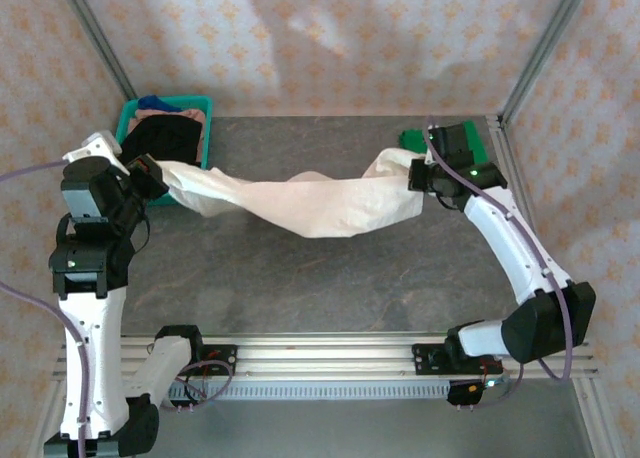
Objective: Fold and stack the t-shirts
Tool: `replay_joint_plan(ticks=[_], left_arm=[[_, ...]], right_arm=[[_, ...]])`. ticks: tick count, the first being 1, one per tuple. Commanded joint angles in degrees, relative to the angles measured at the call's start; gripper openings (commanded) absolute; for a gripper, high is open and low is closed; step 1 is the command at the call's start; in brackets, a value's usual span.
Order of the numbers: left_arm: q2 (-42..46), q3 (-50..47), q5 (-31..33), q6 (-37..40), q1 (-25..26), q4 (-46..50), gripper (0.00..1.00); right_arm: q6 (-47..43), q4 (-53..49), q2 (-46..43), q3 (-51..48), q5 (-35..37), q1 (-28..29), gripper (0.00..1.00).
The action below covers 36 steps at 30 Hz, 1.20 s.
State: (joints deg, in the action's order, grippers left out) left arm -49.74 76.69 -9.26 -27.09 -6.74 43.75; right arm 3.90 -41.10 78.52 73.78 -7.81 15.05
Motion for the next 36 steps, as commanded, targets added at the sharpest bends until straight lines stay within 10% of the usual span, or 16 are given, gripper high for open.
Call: replay_joint_plan(ticks=[1,11,23,36], left_arm=[[-0.98,-8.88,-2.86,-0.92,-0.1,-0.74,0.0],[-0.18,-33.77,-4.11,-5.78,2.52,-7.61,0.0],[-2.74,-31.84,-2.17,-3.86,2.52,-6.75,0.0],[-3.99,-32.37,-1.88,-3.85,2.52,-7.28,0.0]], right_arm=[[0.87,0.4,7.19,-4.57,1.35,-0.22,0.22],[9.93,5.37,10.13,-11.87,0.66,5.26,0.39],[8.84,5.8,20.59,-8.58,10.56,6.88,0.43],[9.11,12.26,21.57,-12.01,3.95,3.63,0.38]])
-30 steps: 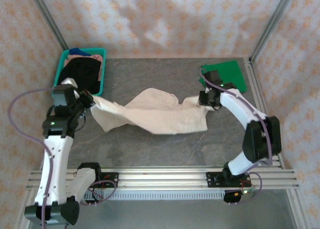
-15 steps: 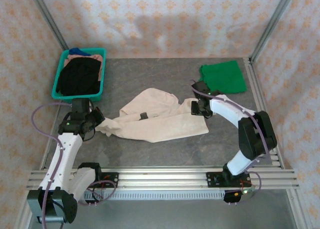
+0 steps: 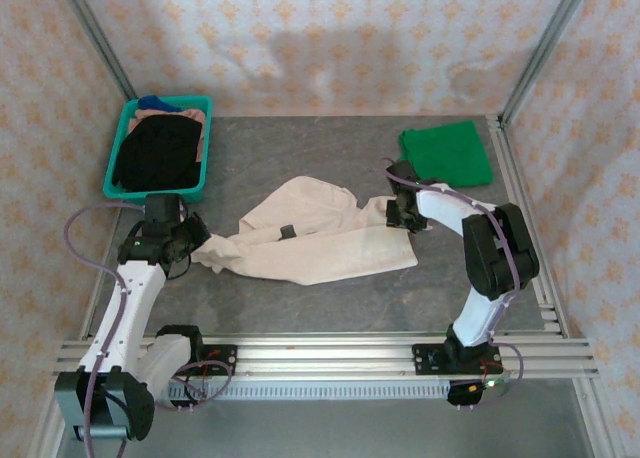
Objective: Fold and stack the t-shirts
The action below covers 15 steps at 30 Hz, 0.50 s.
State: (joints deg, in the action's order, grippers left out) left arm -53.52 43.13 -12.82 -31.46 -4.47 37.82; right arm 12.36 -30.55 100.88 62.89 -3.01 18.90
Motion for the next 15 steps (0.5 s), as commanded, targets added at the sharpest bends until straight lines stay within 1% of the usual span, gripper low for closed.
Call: replay_joint_plan(ticks=[1,6,9,11,14,15], left_arm=[[-0.19,1.28,1.66,0.53,0.23,-1.42,0.0],[-0.15,1.79,2.22,2.25,0.25,-0.67,0.0],[0.08,1.9,2.27,2.13,0.23,-0.44,0.0],[0.25,2.14,2.26,2.09,0.25,-0.28,0.0],[0.25,3.13,2.15,1.99,0.25,0.22,0.0],[0.25,3.54,2.1,1.98,0.25,0.39,0.0]], right_arm=[[0.51,1.8,-0.92,-1.15,-1.15,-0.18,0.34],[0.58,1.8,-0.98,-1.49,-2.26,-0.62,0.32],[1.27,1.58,-2.4,-2.15,-2.04,-0.71,0.2],[1.58,1.1,-4.43,-2.6,-1.93,-0.72,0.11],[1.46,-0.8,-8.24,-2.95,-1.8,-0.64,0.0],[1.28,-1.57,-9.54,-3.1,-1.83,-0.64,0.0]])
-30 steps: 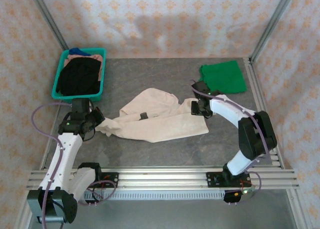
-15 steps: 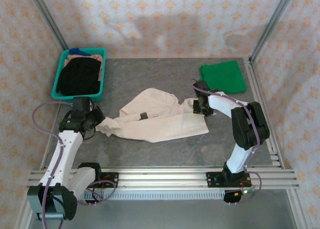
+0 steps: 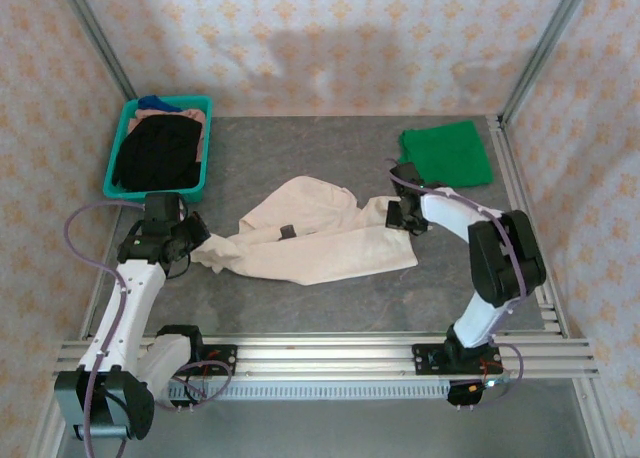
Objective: Fold and stack the t-shirts
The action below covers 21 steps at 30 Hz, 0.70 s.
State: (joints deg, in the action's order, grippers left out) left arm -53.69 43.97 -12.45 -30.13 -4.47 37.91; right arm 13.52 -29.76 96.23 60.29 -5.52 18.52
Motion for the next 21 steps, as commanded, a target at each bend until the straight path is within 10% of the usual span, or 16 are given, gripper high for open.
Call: replay_joint_plan(ticks=[1,21], left_arm=[[0.37,3.34,1.63,0.74,0.25,0.75,0.0],[2.58,51.33,9.75,8.46,0.25,14.99,0.0]], right_arm=[[-0.12,-3.47,-6.66,-0.53,1.03,-0.3,0.0],[-5.03,-19.53,-43.26,28.15,-2.11,-0.21,0.0]])
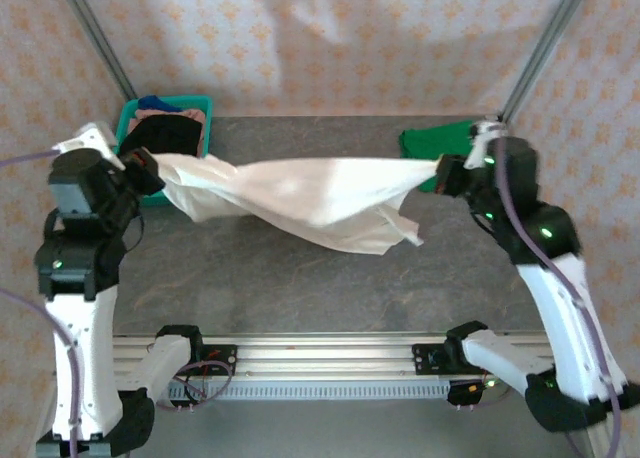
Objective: Fold and stack the t-shirts
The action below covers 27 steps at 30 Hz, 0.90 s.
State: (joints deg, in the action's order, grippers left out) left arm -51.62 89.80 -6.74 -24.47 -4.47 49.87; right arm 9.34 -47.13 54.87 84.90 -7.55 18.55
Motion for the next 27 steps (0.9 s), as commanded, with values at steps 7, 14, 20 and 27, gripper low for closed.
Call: replay_joint_plan(ticks=[7,14,20,27], left_arm=[[-7.68,13.23,4.35,2.0,-0.37,-1.41,0.0],[-30.1,24.79,-3.69,0.86,-0.36,-8.51,0.0],[-54.05,62.49,-11.24,1.42,-0.14,-0.65,0.0],[-52.19,69.05,-12.36,1.53,-0.28,-6.16,0.0]], right_arm=[[-1.6,4.47,4.76,9.49,7.67,-0.32,0.0],[-3.07,5.86,31.88,29.19,9.64,-3.6,0.0],[-1.18,-0.92,53.01,60.31,10.35,-6.86,0.0],[-0.74,-1.42,55.11,72.3,10.42,-7.91,0.0]])
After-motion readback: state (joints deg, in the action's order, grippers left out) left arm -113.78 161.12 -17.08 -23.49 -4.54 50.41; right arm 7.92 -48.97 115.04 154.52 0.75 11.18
